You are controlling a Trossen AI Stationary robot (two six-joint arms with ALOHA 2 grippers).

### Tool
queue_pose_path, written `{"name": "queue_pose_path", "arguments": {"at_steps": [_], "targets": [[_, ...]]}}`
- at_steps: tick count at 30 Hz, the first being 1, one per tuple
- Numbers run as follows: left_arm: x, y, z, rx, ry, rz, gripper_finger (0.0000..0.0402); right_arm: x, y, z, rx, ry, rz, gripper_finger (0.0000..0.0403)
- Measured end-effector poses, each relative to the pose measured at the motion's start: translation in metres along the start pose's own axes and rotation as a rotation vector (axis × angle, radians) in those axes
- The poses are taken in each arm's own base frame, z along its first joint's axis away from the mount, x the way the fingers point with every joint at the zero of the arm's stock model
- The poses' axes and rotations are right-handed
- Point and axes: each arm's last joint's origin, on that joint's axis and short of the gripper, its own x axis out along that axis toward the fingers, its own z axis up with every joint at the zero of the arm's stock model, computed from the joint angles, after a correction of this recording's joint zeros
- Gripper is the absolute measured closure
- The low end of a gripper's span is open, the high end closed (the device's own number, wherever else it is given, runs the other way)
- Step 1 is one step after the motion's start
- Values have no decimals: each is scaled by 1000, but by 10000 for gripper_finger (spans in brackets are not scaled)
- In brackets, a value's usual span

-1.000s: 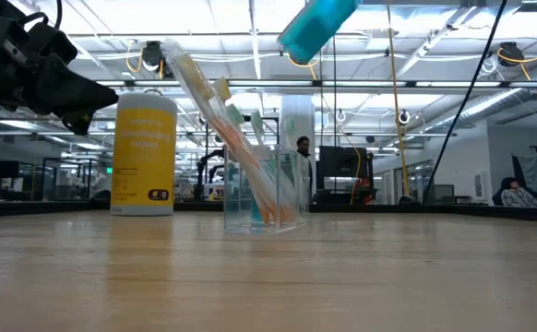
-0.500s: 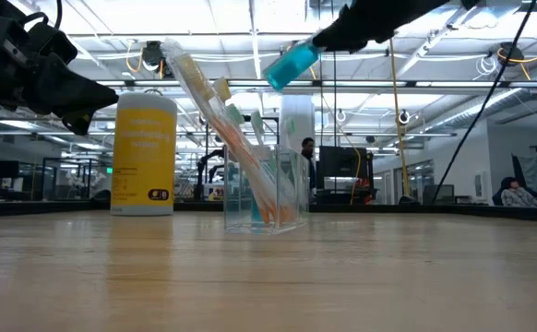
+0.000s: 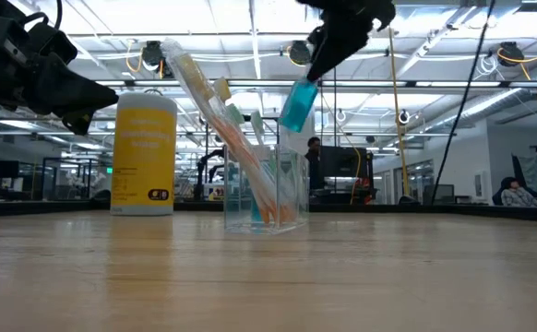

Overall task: Pick & Place toothbrushing station
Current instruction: Put the blue mouthwash bottle into the transparent organizer

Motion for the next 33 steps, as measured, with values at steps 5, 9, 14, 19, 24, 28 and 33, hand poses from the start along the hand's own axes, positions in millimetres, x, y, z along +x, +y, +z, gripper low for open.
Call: {"name": "queue_pose_path", "arguments": {"at_steps": [5,9,14,19,24,28,33], "targets": [[0,0,0,0,0,-1,353,17,3,11,-13,131,39,307],[0,0,0,0,0,-1,353,15,11,21,-29,121,54,307],[0,0,0,0,0,-1,353,13,19,26,-42,97,64,307],[0,0,0,0,0,-1,353,18,20,27,-33,94,67,307],[0,0,0,0,0,-1,353,32,23,26,-25,118,122,307],[0,0,0,0,0,-1,353,38,23,25,-21,137,120,307],[0,0,0,0,0,-1,353,39,24,24,-11,146,125,307]]}}
